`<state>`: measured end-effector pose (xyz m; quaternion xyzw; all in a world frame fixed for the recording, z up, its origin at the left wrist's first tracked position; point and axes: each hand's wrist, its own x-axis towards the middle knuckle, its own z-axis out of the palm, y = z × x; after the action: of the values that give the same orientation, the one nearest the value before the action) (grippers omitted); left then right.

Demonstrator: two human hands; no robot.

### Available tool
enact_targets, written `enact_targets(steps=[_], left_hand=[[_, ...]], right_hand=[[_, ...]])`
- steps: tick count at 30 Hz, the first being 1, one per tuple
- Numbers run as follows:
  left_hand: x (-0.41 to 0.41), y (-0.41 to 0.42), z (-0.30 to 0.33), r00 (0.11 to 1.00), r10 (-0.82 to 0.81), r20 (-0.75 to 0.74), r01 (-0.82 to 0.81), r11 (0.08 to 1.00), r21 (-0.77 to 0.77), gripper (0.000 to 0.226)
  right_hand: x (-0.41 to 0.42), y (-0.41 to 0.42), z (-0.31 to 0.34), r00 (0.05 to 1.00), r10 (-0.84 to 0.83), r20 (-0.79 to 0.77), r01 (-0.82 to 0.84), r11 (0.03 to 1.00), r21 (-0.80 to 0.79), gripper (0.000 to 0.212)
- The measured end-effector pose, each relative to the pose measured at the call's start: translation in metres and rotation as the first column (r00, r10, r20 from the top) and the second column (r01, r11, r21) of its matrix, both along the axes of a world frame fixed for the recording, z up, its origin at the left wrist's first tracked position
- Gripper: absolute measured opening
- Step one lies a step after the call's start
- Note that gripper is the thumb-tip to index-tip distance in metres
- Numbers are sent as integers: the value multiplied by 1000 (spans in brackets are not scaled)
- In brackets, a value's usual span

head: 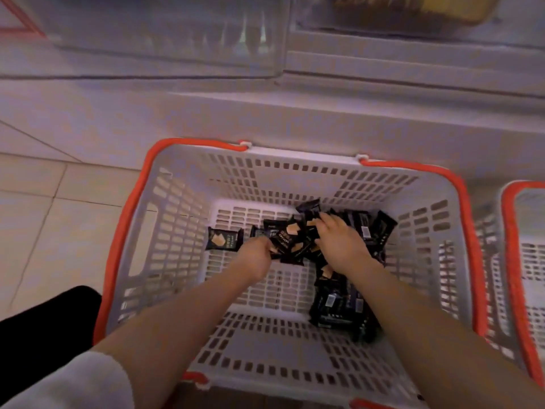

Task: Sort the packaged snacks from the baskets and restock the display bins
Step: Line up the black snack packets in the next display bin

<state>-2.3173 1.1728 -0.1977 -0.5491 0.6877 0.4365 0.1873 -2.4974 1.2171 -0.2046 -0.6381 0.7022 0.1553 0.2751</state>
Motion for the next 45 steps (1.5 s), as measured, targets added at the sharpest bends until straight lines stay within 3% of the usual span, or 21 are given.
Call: enact_targets(steps=[5, 7, 9, 13, 17, 20, 22, 23, 25, 27, 30, 31, 32, 35, 39, 42, 44, 45], left_hand=[[-11, -11, -17, 999, -25, -34, 21, 993, -113, 43], [-19, -14, -24, 996, -80, -35, 74, 985, -153, 44], [-30, -15, -32, 989, -143, 24, 145, 978, -152, 41], [-48, -8, -44, 963, -182, 199, 215, 963, -161, 44], [-48, -2, -52, 973, -94, 211, 142, 965, -222, 53], [-34, -6, -50, 996, -44, 73, 50, 995, -81, 63], [-23, -12, -42, 997, -79, -9, 79, 997, 25, 61], [-17, -15, -36, 993, -116, -36, 119, 991, 65, 55], [-8, -23, -19, 982, -166, -93, 176, 977, 118, 42], [-2, -31, 1, 974, -156, -163, 176, 977, 119, 34], [5, -37, 26, 955, -22, -294, 59, 992, 115, 18], [9, -37, 32, 947, 17, -321, 14, 995, 95, 14], [12, -35, 34, 939, 49, -341, -22, 996, 82, 11], [17, -25, 34, 917, 183, -355, -132, 978, 161, 14], [15, -18, 30, 810, 477, -340, -322, 848, 422, 28], [21, -20, 23, 821, 436, -368, -224, 840, 495, 41], [28, -21, 18, 837, 379, -395, -156, 857, 491, 31], [32, -23, 14, 863, 308, -400, -119, 894, 432, 25]], right_hand=[[-11, -13, -12, 996, 84, -36, -82, 995, 52, 57], [-8, -14, -11, 988, 130, -85, -129, 991, 23, 47], [-3, -13, -11, 976, 183, -114, -181, 983, 28, 39], [-1, -5, -10, 969, 247, -30, -244, 967, 74, 49], [-5, 10, 0, 987, -34, 157, 37, 999, -15, 59], [-4, 28, 6, 943, -230, 239, 248, 968, -47, 67], [1, 38, 8, 896, -307, 320, 340, 939, -49, 56], [6, 41, 9, 840, -374, 394, 416, 909, -24, 46], [19, 44, 11, 617, -572, 540, 624, 774, 107, 30], [34, 42, 17, 243, -749, 616, 747, 550, 374, 23], [54, 40, 31, -421, -713, 561, 611, 234, 756, 29], [59, 39, 36, -552, -644, 529, 549, 197, 812, 30], [63, 38, 41, -617, -601, 509, 511, 186, 839, 29], [74, 33, 48, -662, -573, 483, 487, 161, 859, 13], [80, 30, 43, -641, -584, 497, 543, 112, 832, 9], [80, 32, 34, -542, -665, 513, 610, 109, 785, 7], [82, 31, 26, -423, -745, 516, 658, 139, 740, 23], [84, 30, 22, -315, -776, 547, 709, 191, 679, 37]])
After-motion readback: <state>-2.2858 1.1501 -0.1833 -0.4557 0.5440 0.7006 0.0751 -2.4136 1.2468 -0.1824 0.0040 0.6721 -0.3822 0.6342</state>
